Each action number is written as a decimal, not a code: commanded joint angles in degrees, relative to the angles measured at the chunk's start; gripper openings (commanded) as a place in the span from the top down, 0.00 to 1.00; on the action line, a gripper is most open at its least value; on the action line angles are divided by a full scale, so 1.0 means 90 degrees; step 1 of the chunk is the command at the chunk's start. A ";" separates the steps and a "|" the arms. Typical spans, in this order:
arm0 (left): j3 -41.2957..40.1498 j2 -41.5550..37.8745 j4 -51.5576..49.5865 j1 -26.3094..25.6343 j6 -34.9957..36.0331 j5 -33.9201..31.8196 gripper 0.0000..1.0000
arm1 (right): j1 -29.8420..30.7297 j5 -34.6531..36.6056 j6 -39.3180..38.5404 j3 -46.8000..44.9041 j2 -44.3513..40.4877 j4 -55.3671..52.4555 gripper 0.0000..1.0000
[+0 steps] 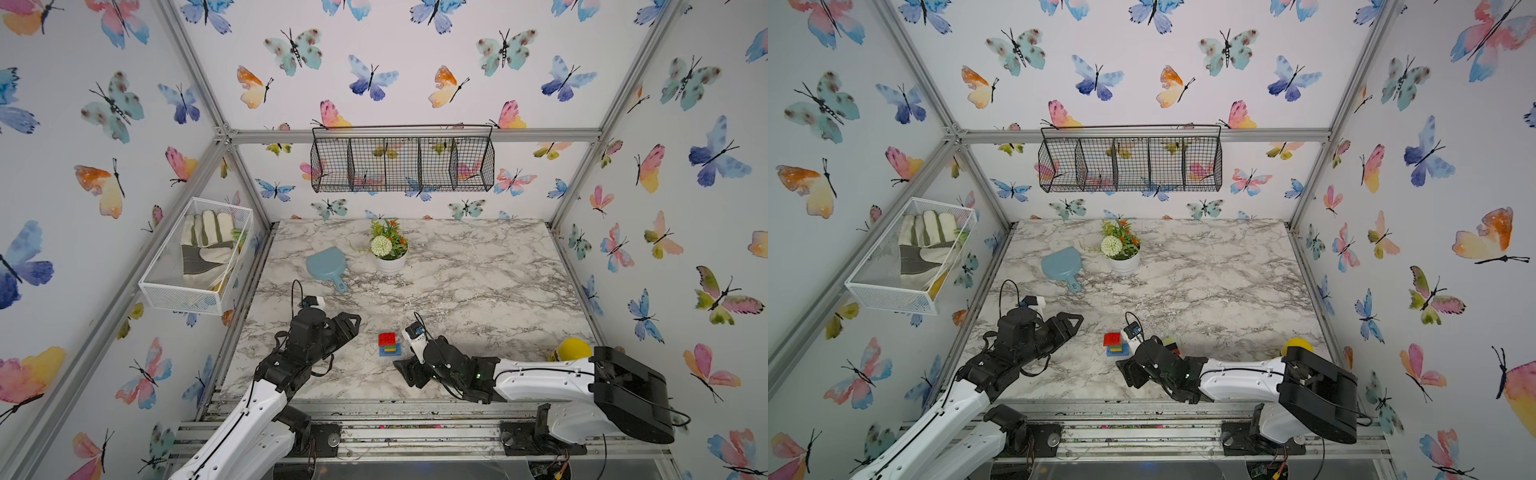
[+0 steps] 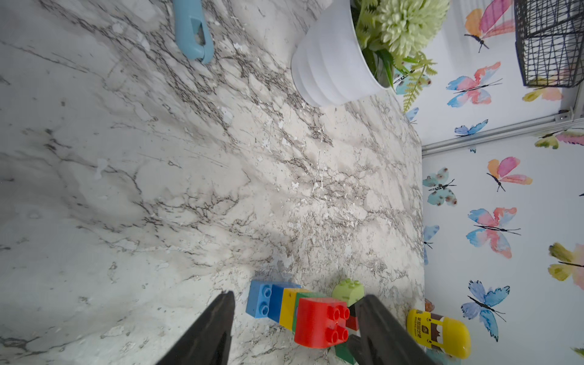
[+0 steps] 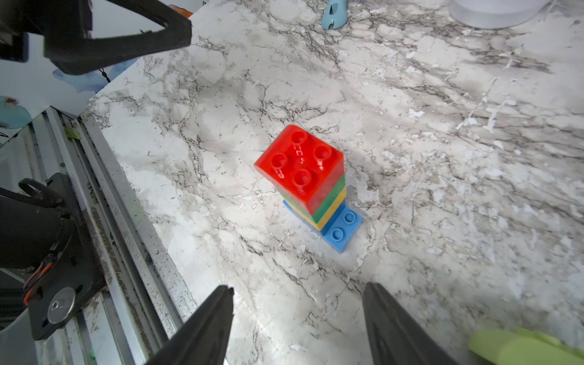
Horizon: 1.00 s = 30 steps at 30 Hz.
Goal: Assemble the number 1 with lego
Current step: Adjust the lego brick at the center of the board.
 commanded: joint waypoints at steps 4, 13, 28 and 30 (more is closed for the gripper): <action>-0.0031 -0.0169 -0.0245 0.0033 0.0024 -0.0453 0.32 | 0.0151 0.0679 -0.0005 0.0156 0.1000 0.1588 0.28; 0.0091 -0.0151 -0.0364 0.0090 0.0190 -0.0532 0.27 | 0.0159 0.1009 0.0114 0.0488 0.1913 0.2281 0.23; 0.0112 0.0019 -0.0234 0.0305 0.0366 -0.0398 0.27 | 0.0159 0.2201 0.0314 0.0432 0.2135 0.1995 0.27; 0.0104 0.0049 -0.0201 0.0343 0.0369 -0.0361 0.27 | 0.0151 0.2263 0.0293 0.0354 0.2082 0.1966 0.30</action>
